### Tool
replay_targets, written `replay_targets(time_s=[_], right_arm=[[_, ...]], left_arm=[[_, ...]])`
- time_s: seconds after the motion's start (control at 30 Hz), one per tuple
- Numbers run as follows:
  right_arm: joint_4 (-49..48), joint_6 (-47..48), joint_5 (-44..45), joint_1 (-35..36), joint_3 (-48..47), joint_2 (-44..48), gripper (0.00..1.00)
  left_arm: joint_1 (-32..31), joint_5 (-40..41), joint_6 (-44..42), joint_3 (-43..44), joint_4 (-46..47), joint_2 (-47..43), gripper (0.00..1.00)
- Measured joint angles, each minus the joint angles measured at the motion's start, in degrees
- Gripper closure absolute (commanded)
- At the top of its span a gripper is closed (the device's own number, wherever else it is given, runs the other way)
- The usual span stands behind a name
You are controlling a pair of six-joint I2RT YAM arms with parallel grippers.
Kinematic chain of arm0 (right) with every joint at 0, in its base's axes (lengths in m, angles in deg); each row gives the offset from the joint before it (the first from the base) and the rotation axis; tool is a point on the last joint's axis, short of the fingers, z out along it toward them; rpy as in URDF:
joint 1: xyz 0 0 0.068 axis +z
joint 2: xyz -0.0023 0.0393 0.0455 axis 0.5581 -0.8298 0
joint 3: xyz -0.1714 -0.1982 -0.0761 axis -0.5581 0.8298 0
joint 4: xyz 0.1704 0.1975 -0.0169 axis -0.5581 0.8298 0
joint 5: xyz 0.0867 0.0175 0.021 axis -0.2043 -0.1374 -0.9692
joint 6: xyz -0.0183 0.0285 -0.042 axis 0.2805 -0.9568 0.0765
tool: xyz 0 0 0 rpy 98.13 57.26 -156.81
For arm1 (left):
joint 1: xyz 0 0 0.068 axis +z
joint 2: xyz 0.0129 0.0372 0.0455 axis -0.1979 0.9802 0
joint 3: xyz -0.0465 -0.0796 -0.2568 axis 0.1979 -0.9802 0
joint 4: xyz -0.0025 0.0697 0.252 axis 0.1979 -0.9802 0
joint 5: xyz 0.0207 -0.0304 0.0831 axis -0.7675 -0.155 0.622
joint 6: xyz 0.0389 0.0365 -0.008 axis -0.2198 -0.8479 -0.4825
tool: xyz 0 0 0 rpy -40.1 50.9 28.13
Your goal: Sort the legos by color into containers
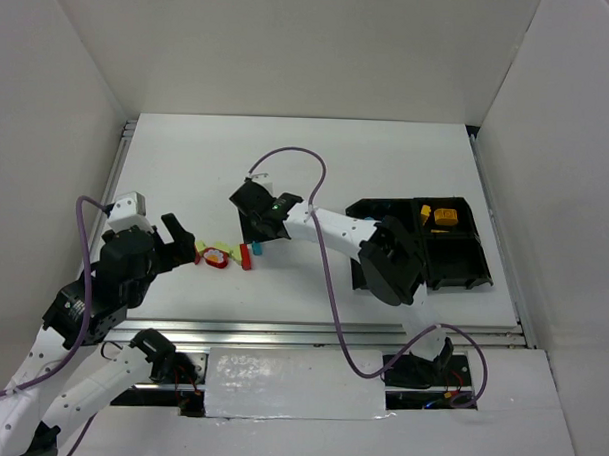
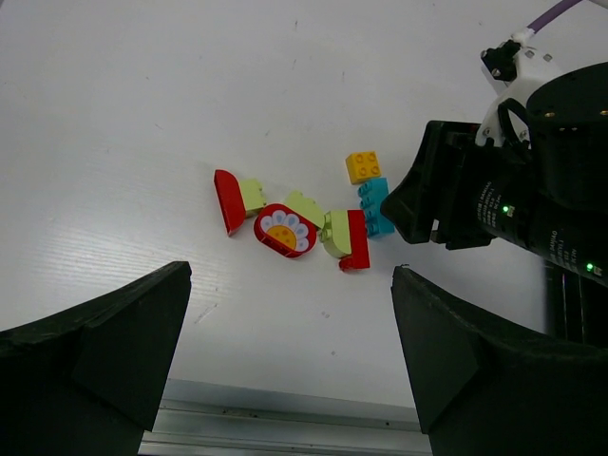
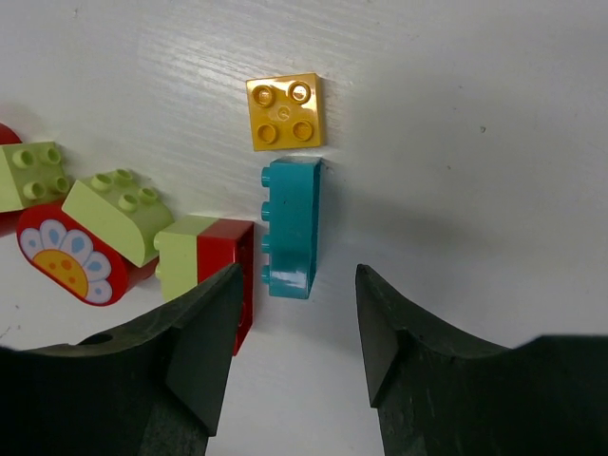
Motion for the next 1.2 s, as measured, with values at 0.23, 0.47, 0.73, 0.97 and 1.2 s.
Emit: replay_targets(time_s=[0.23,0.47,0.73,0.97,1.2], right_arm=[[0.87,0.74,-0.66,0.00,-1.79,-4.07,0.48],[0.81,1.03,-1.90,0.00,-2.40,-6.75,0.59],[-0.46,1.60,-1.86,-0.35,-1.07,-6.03,1.00],[0.76,1.79,0.48,-2.23,7.74,2.14,1.00],[0.46,1.90,2.99,-16.22,20.33,22.32,1.00]], left_arm=[[0.00,-0.63,-0.04,-0.02,0.02,-0.04,0.01],[0.00,-0.94,-0.13,-0.02,0.07,-0.07,0.01],[0.00,-1.25,-0.63,-0.04,0.48,-0.20,0.00],[0.00,-1.55,-1.31,-0.17,0.79,-0.79,0.01],[0.00,-2.14,-1.36,-0.39,0.96,-0.94,0.01]])
